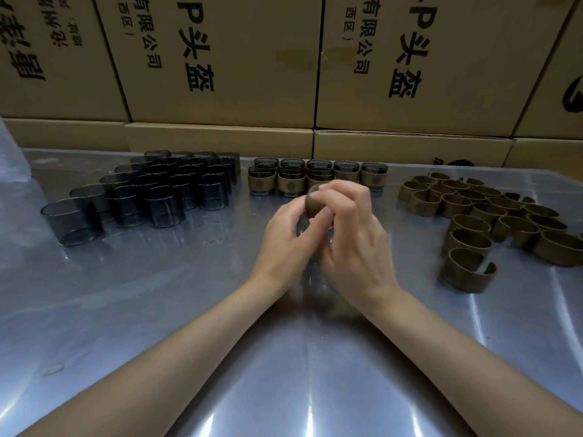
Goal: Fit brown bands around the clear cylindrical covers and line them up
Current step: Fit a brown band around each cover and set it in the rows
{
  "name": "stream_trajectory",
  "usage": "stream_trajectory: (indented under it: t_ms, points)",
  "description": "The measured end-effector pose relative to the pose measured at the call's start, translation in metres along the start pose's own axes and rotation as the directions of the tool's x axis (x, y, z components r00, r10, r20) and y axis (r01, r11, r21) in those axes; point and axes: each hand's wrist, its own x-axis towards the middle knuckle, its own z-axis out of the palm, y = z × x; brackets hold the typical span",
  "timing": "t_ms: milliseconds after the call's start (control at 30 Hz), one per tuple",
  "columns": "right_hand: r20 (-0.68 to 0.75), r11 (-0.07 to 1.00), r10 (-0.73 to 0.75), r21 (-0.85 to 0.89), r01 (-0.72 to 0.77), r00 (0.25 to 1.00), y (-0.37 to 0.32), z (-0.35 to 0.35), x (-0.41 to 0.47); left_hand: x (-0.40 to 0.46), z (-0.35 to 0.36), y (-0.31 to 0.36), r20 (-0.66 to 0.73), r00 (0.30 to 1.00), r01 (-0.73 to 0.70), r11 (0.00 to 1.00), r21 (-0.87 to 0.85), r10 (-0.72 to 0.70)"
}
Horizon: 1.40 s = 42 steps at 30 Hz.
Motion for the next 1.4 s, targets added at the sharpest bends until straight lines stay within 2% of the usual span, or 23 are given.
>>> stream_trajectory:
  t_ms: [100,200,300,367,533,633,700,800,967,1100,1233,1400]
  points:
    - [-0.013,1.000,0.023,-0.018,-0.023,1.000,0.005,-0.001,-0.002,0.003,-0.002,-0.003,-0.026,0.998,0.058,0.995,-0.078,-0.061]
    - [0.004,0.975,0.219,0.048,-0.219,0.976,0.011,-0.003,-0.003,0.007,-0.006,-0.008,-0.043,0.994,0.098,0.993,-0.066,-0.101]
    - [0.157,0.839,0.469,0.227,-0.494,0.869,0.016,-0.003,-0.006,0.008,-0.007,-0.014,0.031,0.996,0.083,0.996,0.017,-0.084]
    - [0.264,0.742,0.547,0.288,-0.606,0.795,0.021,0.000,-0.009,0.005,-0.005,-0.017,0.090,0.993,0.069,0.995,0.066,-0.075]
    - [0.318,0.705,0.577,0.272,-0.655,0.752,0.027,0.004,-0.008,0.002,-0.004,-0.017,0.173,0.983,0.050,0.998,0.043,-0.057]
    - [0.407,0.606,0.610,0.312,-0.731,0.680,0.028,0.007,-0.009,0.004,-0.006,-0.023,0.173,0.978,0.109,0.992,0.069,-0.120]
    - [0.485,0.504,0.623,0.351,-0.789,0.614,0.029,0.009,-0.009,0.006,-0.007,-0.026,0.191,0.969,0.145,0.987,0.074,-0.157]
    - [0.574,0.411,0.618,0.347,-0.843,0.537,0.028,0.011,-0.008,0.008,-0.009,-0.027,0.198,0.962,0.194,0.981,-0.016,-0.188]
    - [0.629,0.347,0.563,0.409,-0.844,0.536,0.033,0.012,-0.007,0.009,-0.012,-0.025,0.145,0.968,0.213,0.977,-0.023,-0.207]
    - [0.682,0.352,0.508,0.393,-0.849,0.526,0.034,0.011,-0.010,0.010,-0.011,-0.024,0.132,0.965,0.238,0.968,-0.077,-0.227]
    - [0.679,0.408,0.524,0.329,-0.852,0.514,0.031,0.012,-0.011,0.010,-0.012,-0.025,0.133,0.961,0.255,0.964,-0.082,-0.243]
    - [0.650,0.468,0.546,0.287,-0.836,0.528,0.031,0.013,-0.011,0.010,-0.016,-0.022,0.280,0.924,0.285,0.958,-0.045,-0.262]
